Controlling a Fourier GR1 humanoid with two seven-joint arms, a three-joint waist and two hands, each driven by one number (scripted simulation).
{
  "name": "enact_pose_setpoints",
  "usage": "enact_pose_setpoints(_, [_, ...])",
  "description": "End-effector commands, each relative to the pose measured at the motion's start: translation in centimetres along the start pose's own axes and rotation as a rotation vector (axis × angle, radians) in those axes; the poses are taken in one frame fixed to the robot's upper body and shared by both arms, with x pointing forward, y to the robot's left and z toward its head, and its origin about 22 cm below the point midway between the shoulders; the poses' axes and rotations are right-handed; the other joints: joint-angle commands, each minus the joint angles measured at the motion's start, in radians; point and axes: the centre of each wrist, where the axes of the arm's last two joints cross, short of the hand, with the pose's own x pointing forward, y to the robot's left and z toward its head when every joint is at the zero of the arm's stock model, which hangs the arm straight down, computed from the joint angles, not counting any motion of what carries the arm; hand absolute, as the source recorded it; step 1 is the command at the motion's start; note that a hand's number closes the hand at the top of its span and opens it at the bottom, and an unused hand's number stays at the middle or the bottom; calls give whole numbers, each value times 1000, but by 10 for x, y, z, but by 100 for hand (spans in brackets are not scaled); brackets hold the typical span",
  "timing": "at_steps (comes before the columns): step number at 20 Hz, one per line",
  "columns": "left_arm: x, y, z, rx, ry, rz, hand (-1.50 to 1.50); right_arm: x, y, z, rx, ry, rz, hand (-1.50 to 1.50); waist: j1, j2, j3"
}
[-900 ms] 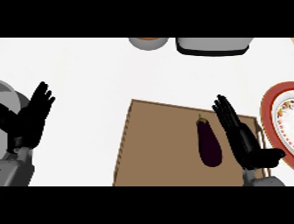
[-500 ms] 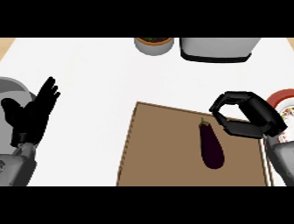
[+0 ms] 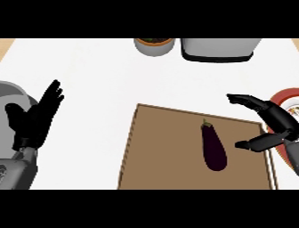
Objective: Pick the eggplant from the tray and place it in the plate
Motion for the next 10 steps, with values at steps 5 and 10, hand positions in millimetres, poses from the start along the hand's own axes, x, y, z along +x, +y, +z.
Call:
enact_pose_setpoints(5, [8, -10, 3, -4, 2, -6, 0, 21, -21, -27, 193, 39, 212, -150, -6, -5, 0])
enact_pose_setpoints(10, [-6, 9, 6, 6, 19, -2, 0, 28, -6, -31, 260, 85, 277, -150, -11, -4, -1])
